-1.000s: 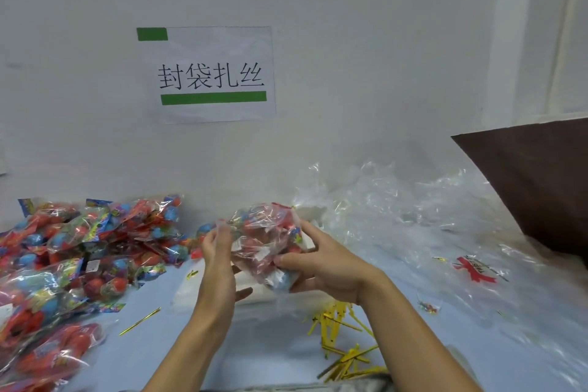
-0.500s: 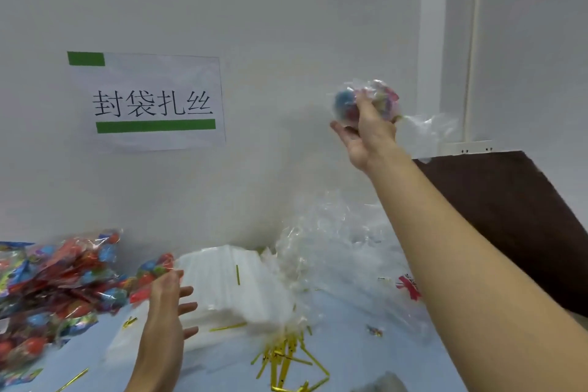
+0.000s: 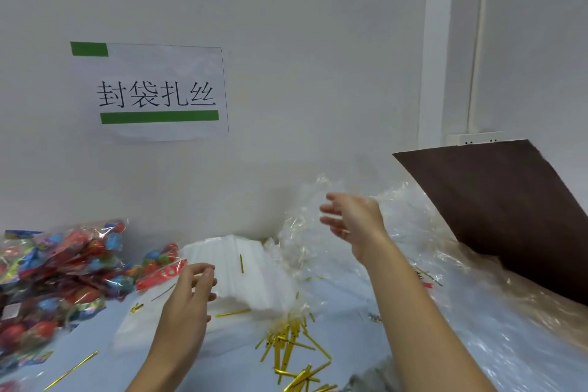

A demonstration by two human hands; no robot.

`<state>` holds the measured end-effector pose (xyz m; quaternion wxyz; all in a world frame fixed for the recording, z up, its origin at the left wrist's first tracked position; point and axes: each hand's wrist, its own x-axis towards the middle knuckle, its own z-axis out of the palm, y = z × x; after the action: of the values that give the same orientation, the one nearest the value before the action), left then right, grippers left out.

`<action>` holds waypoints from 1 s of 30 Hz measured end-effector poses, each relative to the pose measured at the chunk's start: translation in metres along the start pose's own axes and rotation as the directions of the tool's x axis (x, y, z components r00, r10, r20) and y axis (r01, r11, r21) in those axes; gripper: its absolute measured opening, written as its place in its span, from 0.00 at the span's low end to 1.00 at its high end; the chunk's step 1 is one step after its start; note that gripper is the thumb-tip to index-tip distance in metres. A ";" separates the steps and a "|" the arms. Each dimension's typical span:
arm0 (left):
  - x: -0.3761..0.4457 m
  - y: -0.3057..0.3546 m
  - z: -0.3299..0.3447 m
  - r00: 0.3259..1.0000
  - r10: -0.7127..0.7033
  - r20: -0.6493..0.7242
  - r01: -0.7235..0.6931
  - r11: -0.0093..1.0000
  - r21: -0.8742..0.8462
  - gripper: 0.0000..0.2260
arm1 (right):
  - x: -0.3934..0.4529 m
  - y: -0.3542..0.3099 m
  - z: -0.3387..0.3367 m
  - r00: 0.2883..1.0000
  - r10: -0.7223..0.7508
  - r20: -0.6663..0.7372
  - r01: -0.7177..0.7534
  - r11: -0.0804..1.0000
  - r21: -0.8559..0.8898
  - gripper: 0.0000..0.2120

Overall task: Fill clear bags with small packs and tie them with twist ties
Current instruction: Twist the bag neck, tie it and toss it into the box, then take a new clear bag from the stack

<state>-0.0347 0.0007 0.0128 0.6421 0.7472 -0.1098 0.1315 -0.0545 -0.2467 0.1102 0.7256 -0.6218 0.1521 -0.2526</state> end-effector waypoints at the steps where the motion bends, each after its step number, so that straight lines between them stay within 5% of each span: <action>1: -0.001 -0.001 0.000 1.000 0.009 0.011 -0.010 1.000 0.029 0.06 | -0.002 0.015 -0.001 1.000 0.016 0.012 -0.016 0.998 -0.067 0.07; 6: -0.003 -0.003 0.002 0.997 0.055 0.053 -0.062 0.989 0.137 0.04 | -0.003 0.071 -0.016 0.997 0.069 -0.036 -0.077 0.934 -0.348 0.11; 10: -0.006 -0.003 0.003 0.993 0.093 0.076 -0.107 0.976 0.192 0.05 | 0.002 0.078 -0.032 0.982 -0.067 -0.178 -0.036 0.853 -0.520 0.15; 16: -0.007 -0.002 0.001 0.986 0.147 0.085 -0.164 0.950 0.266 0.06 | -0.003 0.079 -0.035 0.930 -0.205 -0.305 -0.136 0.580 -0.804 0.20; 23: -0.007 -0.001 0.003 0.981 0.169 0.097 -0.190 0.935 0.299 0.06 | 0.000 0.050 -0.061 0.959 -0.092 -0.269 -0.200 0.458 -0.866 0.25; 28: -0.008 0.001 0.004 0.979 0.168 0.116 -0.196 0.931 0.307 0.09 | 0.004 0.044 -0.139 0.936 0.104 -0.336 -0.345 0.083 -0.935 0.30; 30: -0.009 0.002 0.005 0.979 0.161 0.125 -0.193 0.929 0.315 0.11 | -0.001 0.051 -0.167 0.915 0.150 -0.374 -0.380 0.010 -0.925 0.30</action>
<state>-0.0437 -0.0044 0.0110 0.4892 0.8355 -0.1845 0.1688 -0.1351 -0.3787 0.0297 0.1248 -0.8808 0.4567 0.0085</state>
